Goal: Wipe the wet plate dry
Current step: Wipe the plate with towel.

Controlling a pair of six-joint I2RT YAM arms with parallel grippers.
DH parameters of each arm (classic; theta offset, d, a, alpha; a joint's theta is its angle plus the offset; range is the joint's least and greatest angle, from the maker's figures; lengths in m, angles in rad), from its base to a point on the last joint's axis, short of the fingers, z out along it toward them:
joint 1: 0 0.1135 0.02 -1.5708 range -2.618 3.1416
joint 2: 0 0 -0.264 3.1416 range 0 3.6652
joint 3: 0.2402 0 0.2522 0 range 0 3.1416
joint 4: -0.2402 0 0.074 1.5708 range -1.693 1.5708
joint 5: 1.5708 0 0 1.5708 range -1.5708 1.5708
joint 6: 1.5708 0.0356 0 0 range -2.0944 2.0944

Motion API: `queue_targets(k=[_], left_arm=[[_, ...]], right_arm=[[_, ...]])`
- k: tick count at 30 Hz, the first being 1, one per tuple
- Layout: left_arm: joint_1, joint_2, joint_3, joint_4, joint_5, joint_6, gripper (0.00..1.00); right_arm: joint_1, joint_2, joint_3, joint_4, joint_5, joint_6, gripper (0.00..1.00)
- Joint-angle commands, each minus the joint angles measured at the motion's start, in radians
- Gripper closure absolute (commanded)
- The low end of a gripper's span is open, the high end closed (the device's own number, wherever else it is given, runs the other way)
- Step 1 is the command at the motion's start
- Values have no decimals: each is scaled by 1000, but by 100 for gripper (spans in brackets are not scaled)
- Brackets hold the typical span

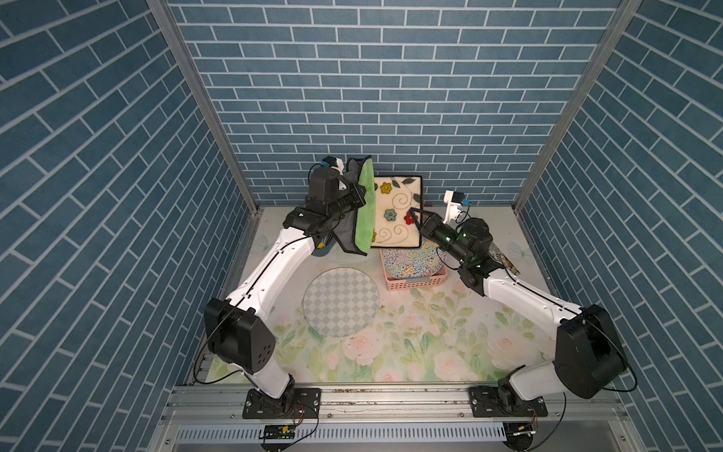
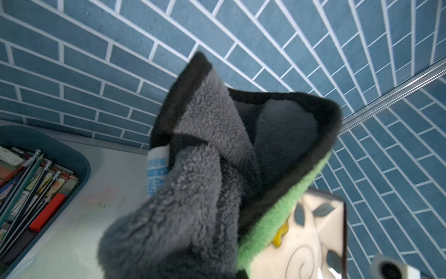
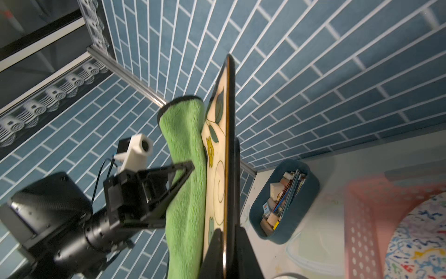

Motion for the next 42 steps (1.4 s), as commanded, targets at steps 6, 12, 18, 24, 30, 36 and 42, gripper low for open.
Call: queue_targets(k=[6,12,18,24,30,36,42], left_arm=[[-5,-48,-133,111,104,-52,100],[181,-255,-240,246,284,-159,100],[173,-254,-245,510,505,-346,100],[62,-230,-206,790,581,-510,100],[10,-236,-228,1081,592,-730,100],[-202,-231,-251,1151,553,-742,100],[-207,-257,-251,1159,535,-745,100]], right_arm=[[-110,-136,102,460,-129,188,100],[-296,-214,46,576,-150,352,100],[-248,-189,55,640,-168,405,100],[-185,-119,88,630,-174,406,100],[-118,-72,97,674,-183,413,100],[-115,23,216,740,-133,475,100],[-224,66,289,760,-102,540,100]])
